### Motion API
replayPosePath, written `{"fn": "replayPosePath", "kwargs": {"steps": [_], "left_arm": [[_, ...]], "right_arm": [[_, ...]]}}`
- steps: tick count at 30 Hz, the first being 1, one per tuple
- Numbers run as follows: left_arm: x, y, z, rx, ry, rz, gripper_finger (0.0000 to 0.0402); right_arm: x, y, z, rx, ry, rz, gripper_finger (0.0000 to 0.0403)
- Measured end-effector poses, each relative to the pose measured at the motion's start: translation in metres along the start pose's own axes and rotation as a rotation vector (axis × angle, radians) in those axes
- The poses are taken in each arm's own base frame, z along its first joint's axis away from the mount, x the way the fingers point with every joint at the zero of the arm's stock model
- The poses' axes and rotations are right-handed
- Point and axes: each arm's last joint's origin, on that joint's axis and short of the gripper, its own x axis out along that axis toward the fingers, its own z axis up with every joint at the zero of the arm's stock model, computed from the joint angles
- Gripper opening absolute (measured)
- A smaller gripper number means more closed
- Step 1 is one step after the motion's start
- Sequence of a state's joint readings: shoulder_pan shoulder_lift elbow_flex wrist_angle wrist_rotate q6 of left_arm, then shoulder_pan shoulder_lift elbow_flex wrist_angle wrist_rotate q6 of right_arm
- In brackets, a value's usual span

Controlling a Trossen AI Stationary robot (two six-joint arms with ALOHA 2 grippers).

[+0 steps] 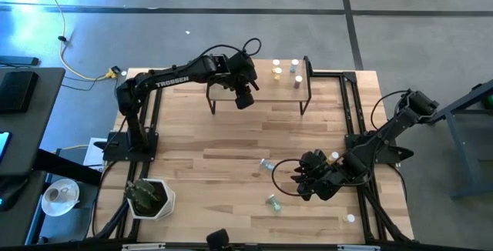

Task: Pick and place medicine bottles onto shelf by color
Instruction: Align the pink pill bottle with the pink pill bottle

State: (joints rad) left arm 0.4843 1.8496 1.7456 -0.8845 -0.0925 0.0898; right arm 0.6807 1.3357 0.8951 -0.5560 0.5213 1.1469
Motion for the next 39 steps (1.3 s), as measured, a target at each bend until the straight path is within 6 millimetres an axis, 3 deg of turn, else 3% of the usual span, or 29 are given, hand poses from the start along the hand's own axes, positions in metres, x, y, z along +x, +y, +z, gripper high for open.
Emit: {"fn": "replayPosePath", "kwargs": {"steps": [16,39], "left_arm": [[0.0011,-0.0004,-0.0009,0.001,0.008,-0.003,0.0164],[0.0006,-0.0033,-0.001,0.005,0.011,-0.009,0.0161]], "right_arm": [[0.0,0.0,0.0,-0.001,0.0,0.0,0.0142],[0.0,0.0,0.0,-0.003,0.0,0.0,0.0142]]}}
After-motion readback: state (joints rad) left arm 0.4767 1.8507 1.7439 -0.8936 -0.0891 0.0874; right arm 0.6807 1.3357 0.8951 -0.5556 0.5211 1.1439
